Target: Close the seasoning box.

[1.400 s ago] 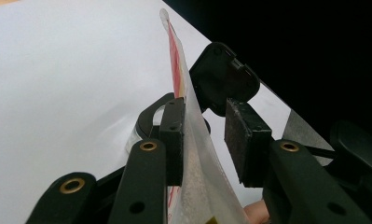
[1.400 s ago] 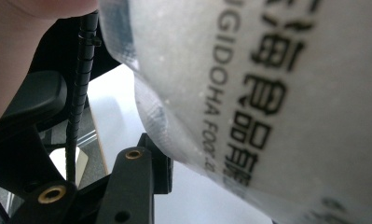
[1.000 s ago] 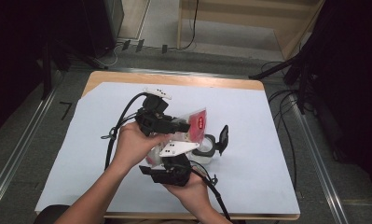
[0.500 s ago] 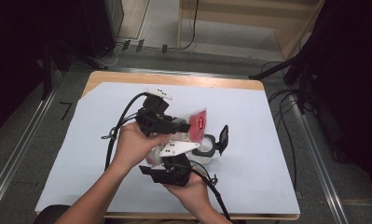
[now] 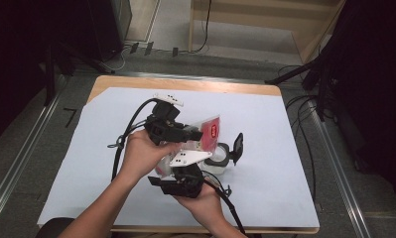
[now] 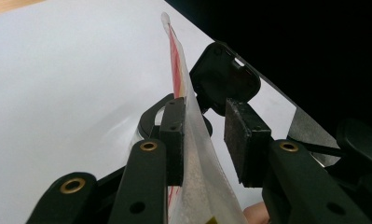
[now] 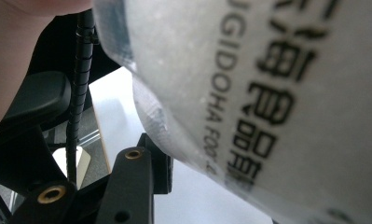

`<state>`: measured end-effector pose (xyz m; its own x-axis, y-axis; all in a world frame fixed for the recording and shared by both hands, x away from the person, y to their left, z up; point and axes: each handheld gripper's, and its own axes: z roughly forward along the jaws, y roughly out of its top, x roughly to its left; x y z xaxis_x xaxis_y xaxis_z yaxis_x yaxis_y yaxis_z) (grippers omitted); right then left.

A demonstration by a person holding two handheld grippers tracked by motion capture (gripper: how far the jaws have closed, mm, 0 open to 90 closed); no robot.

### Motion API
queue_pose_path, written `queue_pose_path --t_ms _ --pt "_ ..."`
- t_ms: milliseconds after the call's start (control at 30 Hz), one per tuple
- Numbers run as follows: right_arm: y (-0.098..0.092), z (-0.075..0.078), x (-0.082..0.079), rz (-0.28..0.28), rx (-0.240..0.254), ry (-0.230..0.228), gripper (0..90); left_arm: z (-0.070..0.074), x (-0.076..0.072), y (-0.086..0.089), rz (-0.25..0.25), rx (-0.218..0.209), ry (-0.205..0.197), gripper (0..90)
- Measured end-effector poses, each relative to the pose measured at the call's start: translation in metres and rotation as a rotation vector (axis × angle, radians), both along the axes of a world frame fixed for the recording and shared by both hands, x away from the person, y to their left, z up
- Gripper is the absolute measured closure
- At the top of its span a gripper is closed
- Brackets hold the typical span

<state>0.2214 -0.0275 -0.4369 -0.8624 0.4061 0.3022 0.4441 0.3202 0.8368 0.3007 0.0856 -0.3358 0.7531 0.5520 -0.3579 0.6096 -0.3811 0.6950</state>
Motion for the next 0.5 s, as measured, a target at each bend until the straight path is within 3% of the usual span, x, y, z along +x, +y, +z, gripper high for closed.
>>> queue_pose_path --t_ms 500 --pt "0.0000 -0.0002 -0.0001 0.004 -0.004 -0.005 62.9 0.0001 -0.0006 -0.0006 -0.004 0.000 -0.003 70.0"
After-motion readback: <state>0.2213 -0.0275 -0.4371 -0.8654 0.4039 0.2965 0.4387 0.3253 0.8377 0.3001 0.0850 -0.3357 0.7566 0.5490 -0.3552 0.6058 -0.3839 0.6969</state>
